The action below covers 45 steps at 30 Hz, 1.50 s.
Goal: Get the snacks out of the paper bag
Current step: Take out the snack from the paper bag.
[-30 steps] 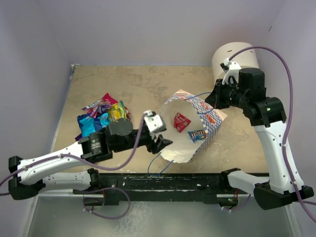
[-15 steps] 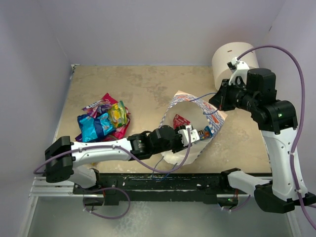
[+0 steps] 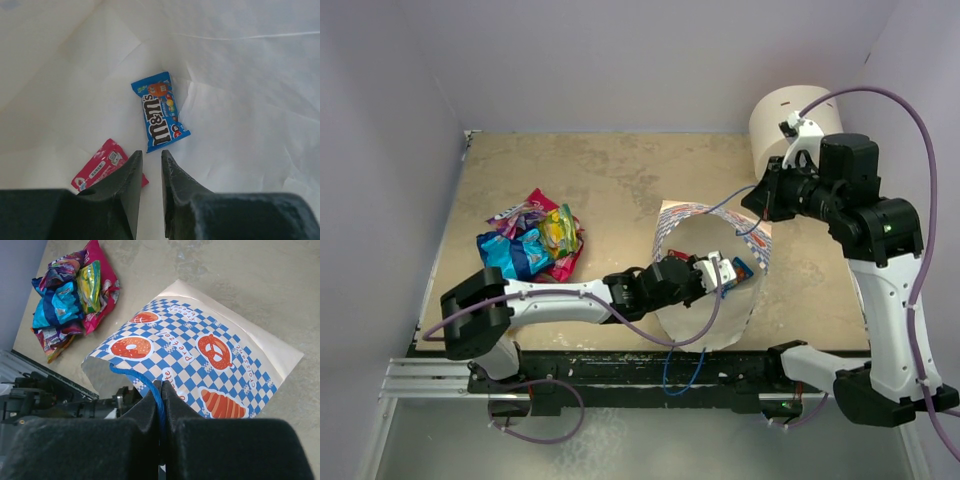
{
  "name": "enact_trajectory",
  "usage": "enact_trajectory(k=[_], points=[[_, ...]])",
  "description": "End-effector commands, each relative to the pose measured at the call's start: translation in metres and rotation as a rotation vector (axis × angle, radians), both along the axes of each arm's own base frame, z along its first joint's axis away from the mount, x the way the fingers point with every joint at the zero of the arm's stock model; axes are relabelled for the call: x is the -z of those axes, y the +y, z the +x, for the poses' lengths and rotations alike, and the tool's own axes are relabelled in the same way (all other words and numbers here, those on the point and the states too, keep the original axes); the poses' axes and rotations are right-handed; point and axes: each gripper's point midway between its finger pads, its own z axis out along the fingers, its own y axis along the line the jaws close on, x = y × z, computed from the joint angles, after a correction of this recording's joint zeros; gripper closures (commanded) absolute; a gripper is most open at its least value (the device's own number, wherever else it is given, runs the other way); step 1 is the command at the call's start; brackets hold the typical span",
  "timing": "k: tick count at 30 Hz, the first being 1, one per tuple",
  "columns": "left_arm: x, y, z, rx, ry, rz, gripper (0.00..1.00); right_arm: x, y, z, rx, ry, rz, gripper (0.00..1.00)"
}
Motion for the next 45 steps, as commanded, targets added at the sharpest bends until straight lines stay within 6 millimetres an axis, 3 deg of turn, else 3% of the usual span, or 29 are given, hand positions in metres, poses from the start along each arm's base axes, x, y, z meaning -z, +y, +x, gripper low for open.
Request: enact_trajectory(k=[1, 7, 10, 12, 16, 19, 25, 29, 33, 37, 40, 45], points=[[-0.026, -0.024, 0.008, -0.022, -0.026, -0.108, 0.76, -0.019, 0.009, 0.002, -0.033, -0.039, 0.046, 1.00], [-0.009, -0.035, 0.012, -0.059, -0.014, -0.086, 0.66, -0.027, 0.013, 0.004, -0.039, -0.044, 0.070, 1.00], [0.017, -0.046, 0.017, -0.074, 0.015, -0.055, 0.58, -0.028, 0.013, 0.003, -0.040, -0.049, 0.075, 1.00], [0.029, -0.051, 0.026, -0.120, 0.014, -0.023, 0.51, -0.029, 0.014, 0.002, -0.041, -0.047, 0.078, 1.00], [0.037, -0.061, 0.043, -0.173, -0.009, -0.010, 0.45, -0.033, 0.015, 0.003, -0.045, -0.052, 0.083, 1.00], [0.054, -0.058, 0.056, -0.204, 0.004, 0.000, 0.41, -0.038, 0.014, 0.002, -0.046, -0.065, 0.082, 1.00], [0.075, -0.066, 0.062, -0.195, 0.033, 0.002, 0.30, -0.043, 0.012, -0.001, -0.040, -0.075, 0.083, 1.00], [0.107, -0.071, 0.068, -0.224, 0.094, 0.071, 0.25, -0.040, 0.013, 0.001, -0.032, -0.066, 0.090, 1.00], [0.142, -0.065, 0.078, -0.234, 0.140, 0.168, 0.28, -0.038, 0.015, 0.004, -0.034, -0.062, 0.094, 1.00], [0.152, -0.054, 0.083, -0.241, 0.178, 0.220, 0.46, -0.038, 0.015, 0.003, -0.038, -0.061, 0.096, 1.00], [0.139, -0.049, 0.082, -0.235, 0.167, 0.216, 0.56, -0.037, 0.016, 0.002, -0.046, -0.067, 0.103, 1.00], [0.101, -0.042, 0.074, -0.210, 0.168, 0.190, 0.70, -0.034, 0.018, 0.006, -0.049, -0.079, 0.109, 1.00]])
